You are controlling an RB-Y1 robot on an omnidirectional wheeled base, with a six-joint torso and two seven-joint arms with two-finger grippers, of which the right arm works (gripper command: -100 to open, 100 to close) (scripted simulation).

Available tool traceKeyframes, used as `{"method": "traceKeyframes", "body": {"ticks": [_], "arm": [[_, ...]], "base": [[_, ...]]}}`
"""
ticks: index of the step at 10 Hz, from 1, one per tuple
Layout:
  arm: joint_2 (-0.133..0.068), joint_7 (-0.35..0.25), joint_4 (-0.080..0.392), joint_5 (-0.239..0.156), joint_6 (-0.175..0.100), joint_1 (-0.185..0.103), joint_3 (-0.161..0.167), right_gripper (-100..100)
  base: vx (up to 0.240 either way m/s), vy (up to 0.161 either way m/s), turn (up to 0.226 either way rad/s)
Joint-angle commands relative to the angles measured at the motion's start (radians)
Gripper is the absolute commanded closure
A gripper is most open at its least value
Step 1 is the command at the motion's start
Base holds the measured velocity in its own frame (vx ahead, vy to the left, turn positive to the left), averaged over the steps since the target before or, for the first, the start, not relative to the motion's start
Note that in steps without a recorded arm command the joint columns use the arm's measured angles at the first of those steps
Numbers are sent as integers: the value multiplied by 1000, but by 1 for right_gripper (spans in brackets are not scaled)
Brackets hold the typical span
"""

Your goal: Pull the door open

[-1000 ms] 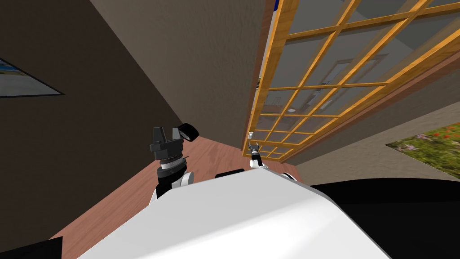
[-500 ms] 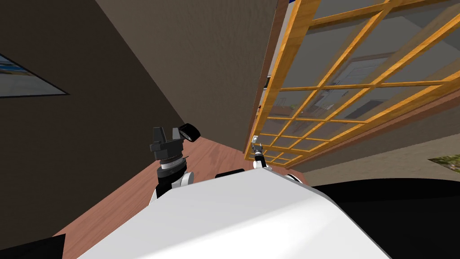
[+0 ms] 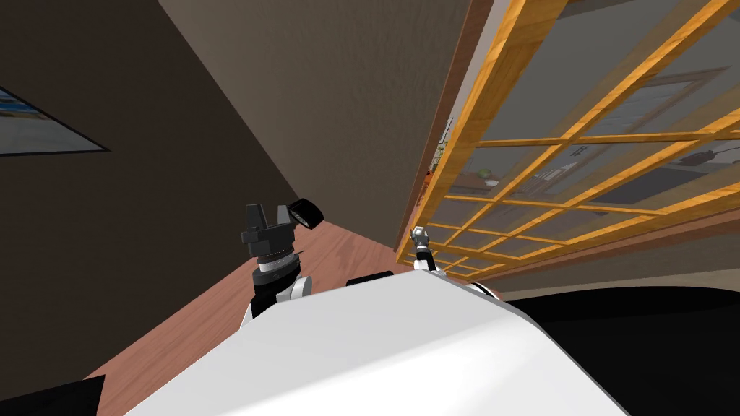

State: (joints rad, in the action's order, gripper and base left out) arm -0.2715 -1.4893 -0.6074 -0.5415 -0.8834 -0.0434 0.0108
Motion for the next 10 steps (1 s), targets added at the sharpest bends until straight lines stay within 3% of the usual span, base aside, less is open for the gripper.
{"method": "traceKeyframes", "body": {"ticks": [1, 2, 3, 8, 10], "arm": [[-4, -16, 35, 1, -19, -11, 2, -100], [-3, -11, 22, 1, -13, -9, 2, -100], [-3, -11, 22, 1, -13, -9, 2, 100], [-3, -11, 22, 1, -13, -9, 2, 100], [-13, -33, 15, 15, -13, -2, 25, 100]], "base": [[49, -9, 1], [10, 1, -1], [0, 0, 0], [-2, -2, -1], [-176, -25, 82]]}}
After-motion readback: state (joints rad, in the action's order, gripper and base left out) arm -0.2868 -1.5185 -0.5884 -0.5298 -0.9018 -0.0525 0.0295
